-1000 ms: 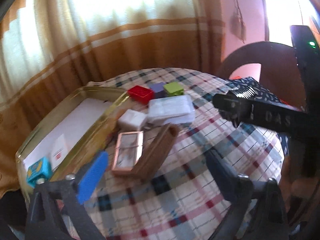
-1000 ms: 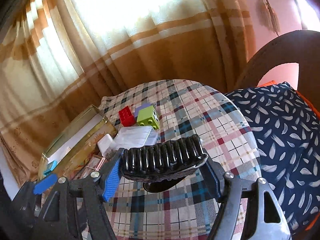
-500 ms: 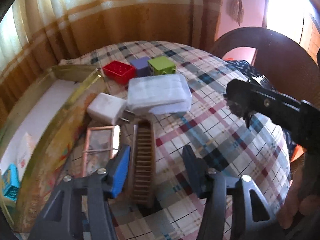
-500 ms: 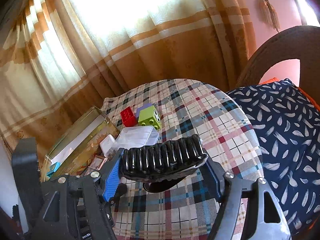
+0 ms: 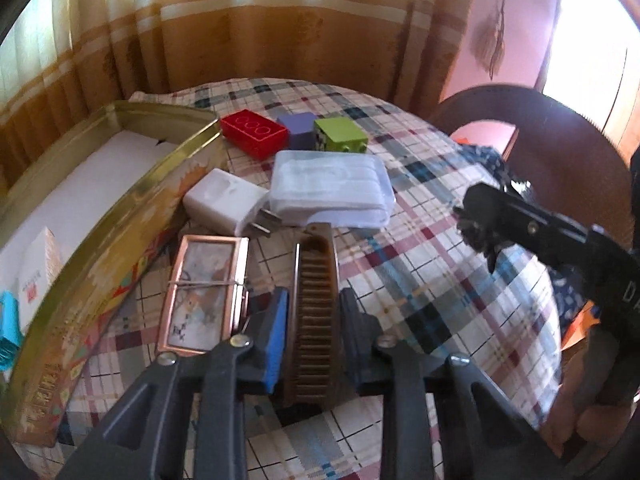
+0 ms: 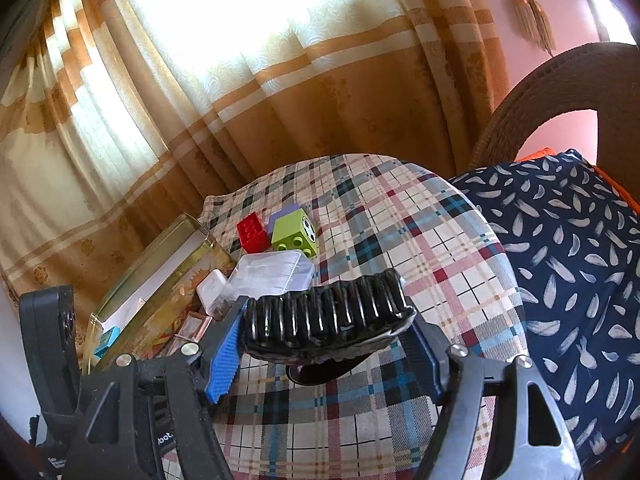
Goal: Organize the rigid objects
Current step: 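Grasp the brown comb with the left tool, then lift the brown comb with left tool while right tool carries the hairbrush toward tray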
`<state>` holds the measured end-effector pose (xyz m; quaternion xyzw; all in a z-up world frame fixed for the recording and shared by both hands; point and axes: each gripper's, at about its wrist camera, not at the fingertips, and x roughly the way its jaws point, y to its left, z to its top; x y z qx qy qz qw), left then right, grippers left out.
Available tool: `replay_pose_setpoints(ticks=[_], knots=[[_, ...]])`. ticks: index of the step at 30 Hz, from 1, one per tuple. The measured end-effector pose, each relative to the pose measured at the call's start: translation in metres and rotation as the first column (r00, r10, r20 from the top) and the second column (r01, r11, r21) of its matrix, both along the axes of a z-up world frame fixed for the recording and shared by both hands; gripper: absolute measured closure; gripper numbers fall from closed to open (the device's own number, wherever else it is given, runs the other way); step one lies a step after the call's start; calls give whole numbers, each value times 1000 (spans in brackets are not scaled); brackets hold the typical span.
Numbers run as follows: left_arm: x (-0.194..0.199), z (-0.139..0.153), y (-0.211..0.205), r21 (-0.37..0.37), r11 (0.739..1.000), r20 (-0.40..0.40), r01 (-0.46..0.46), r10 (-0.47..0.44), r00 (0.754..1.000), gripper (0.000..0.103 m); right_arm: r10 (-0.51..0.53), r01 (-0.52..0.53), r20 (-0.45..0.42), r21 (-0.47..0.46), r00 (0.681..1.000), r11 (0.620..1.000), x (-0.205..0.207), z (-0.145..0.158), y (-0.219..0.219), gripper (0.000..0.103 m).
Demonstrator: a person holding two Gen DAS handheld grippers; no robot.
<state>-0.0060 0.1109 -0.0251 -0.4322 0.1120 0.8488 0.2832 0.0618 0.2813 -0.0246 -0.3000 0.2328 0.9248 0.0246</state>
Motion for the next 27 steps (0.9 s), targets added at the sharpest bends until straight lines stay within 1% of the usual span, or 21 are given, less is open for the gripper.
replay_pose_setpoints(ticks=[1, 2, 6, 8, 11, 13, 17, 22, 27], knots=[[2, 0, 4, -27, 1000, -15, 2, -2, 1000, 78, 0, 0, 2, 2, 1000, 1000, 0, 0, 0, 29], [3, 0, 7, -32, 999, -18, 3, -4, 1000, 78, 0, 0, 4, 4, 1000, 1000, 0, 0, -1, 29], [6, 1, 14, -18, 999, -11, 36, -36, 999, 79, -2, 2, 11, 9, 1000, 1000, -1, 0, -1, 29], [7, 2, 11, 11, 999, 3, 40, -40, 999, 79, -6, 6, 11, 6, 1000, 1000, -1, 0, 0, 29], [0, 3, -3, 70, 998, 37, -8, 5, 999, 79, -11, 11, 10, 5, 1000, 1000, 0, 0, 0, 29], [3, 7, -12, 112, 993, 38, -29, 25, 999, 79, -14, 14, 8, 6, 1000, 1000, 0, 0, 0, 30], [20, 15, -29, 200, 979, 19, -41, 37, 999, 79, -16, 15, 12, 12, 1000, 1000, 0, 0, 0, 30], [31, 26, -40, 235, 971, -22, -40, 47, 999, 79, -21, 20, 17, 31, 1000, 999, 0, 1, -3, 30], [37, 32, -51, 271, 962, -20, -41, 49, 999, 79, -25, 23, 25, 64, 999, 998, 0, 3, -7, 30]])
